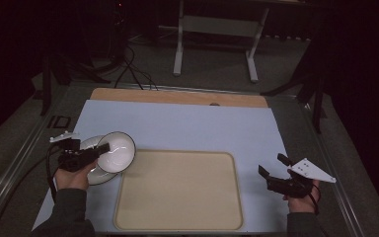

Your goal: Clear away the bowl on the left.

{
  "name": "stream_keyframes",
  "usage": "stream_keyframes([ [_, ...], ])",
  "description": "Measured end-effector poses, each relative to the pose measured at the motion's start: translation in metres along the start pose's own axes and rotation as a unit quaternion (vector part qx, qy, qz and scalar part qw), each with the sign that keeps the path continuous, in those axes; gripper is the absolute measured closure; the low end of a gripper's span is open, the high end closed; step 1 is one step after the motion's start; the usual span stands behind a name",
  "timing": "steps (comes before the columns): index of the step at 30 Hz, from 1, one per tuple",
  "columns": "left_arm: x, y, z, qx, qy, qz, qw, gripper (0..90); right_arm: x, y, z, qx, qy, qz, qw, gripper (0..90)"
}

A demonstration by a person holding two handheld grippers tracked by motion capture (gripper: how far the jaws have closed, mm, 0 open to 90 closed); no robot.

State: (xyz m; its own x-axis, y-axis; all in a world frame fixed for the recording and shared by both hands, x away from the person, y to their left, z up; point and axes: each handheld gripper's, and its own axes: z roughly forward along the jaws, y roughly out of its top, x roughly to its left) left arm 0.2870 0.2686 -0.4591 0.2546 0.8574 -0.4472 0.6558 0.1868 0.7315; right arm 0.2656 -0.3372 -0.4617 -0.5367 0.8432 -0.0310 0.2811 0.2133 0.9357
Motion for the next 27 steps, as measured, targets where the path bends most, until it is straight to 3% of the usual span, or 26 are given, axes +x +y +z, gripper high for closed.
stream_keyframes([
  [27,-0.020,0.000,0.011,0.013,-0.017,0.025,0.9995,80.5,0.000,0.000,0.000,0.001,0.000,-0.001,1.0000,14.5],
])
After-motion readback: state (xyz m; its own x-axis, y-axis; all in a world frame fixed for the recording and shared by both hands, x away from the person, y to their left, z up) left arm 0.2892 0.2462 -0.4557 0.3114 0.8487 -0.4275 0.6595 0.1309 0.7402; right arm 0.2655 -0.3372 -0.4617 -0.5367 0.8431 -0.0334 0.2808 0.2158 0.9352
